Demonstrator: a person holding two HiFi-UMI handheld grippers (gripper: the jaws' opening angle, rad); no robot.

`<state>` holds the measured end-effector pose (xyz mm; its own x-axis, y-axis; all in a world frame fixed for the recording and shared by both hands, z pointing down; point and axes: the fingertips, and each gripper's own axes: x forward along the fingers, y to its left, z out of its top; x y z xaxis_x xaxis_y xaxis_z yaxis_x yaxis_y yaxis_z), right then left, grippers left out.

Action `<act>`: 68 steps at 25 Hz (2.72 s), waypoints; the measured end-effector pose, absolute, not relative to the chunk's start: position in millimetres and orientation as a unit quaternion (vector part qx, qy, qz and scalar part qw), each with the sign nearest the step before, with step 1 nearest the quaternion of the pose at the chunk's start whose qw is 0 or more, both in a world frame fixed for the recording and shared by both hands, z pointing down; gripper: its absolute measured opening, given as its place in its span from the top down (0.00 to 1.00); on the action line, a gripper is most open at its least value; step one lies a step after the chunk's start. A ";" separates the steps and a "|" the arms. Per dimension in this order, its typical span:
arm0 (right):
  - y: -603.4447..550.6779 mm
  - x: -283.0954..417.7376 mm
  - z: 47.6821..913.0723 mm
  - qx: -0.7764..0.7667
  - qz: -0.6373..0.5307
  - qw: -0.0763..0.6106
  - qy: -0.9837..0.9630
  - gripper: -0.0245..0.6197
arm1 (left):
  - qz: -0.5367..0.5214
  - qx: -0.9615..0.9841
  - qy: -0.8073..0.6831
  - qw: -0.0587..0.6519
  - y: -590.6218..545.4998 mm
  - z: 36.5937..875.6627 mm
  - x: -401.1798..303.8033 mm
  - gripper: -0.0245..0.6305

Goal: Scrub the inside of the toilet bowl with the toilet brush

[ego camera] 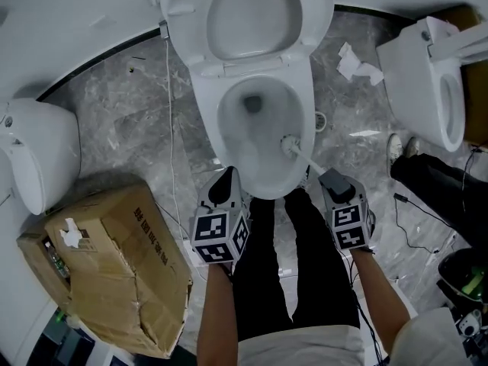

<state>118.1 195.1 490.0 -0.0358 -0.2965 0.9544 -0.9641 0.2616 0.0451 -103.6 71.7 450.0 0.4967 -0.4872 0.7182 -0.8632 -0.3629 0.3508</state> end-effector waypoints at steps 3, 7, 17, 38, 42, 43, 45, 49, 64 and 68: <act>197.3 116.0 492.3 0.499 0.341 0.484 -0.633 0.69 | 0.252 0.783 -0.437 0.365 73.4 450.6 -111.1 0.93; 203.3 112.5 492.0 0.490 0.341 0.487 -0.637 0.69 | 0.249 0.777 -0.449 0.365 81.9 450.3 -119.1 0.93; 222.2 105.1 490.4 0.473 0.335 0.483 -0.657 0.69 | 0.255 0.767 -0.465 0.362 120.9 449.2 -121.2 0.93; 261.1 68.0 493.2 0.419 0.348 0.491 -0.680 0.69 | 0.281 0.751 -0.491 0.341 147.6 458.5 -124.8 0.93; 265.7 60.0 496.9 0.407 0.358 0.490 -0.683 0.69 | 0.284 0.750 -0.497 0.332 147.5 455.3 -128.4 0.93; 264.9 57.7 497.2 0.404 0.362 0.487 -0.684 0.69 | 0.281 0.749 -0.499 0.333 148.2 455.1 -128.5 0.93; 260.7 52.3 497.5 0.398 0.362 0.483 -0.691 0.69 | 0.277 0.748 -0.503 0.332 149.7 453.5 -128.6 0.93; 247.9 43.1 499.9 0.400 0.350 0.474 -0.702 0.69 | 0.274 0.747 -0.509 0.329 155.3 451.0 -131.2 0.93; 169.6 54.9 506.8 0.430 0.254 0.488 -0.716 0.69 | 0.286 0.745 -0.510 0.320 146.5 456.3 -149.8 0.93; 162.3 52.8 524.6 0.413 0.248 0.497 -0.722 0.69 | 0.296 0.756 -0.493 0.312 137.3 459.6 -142.8 0.93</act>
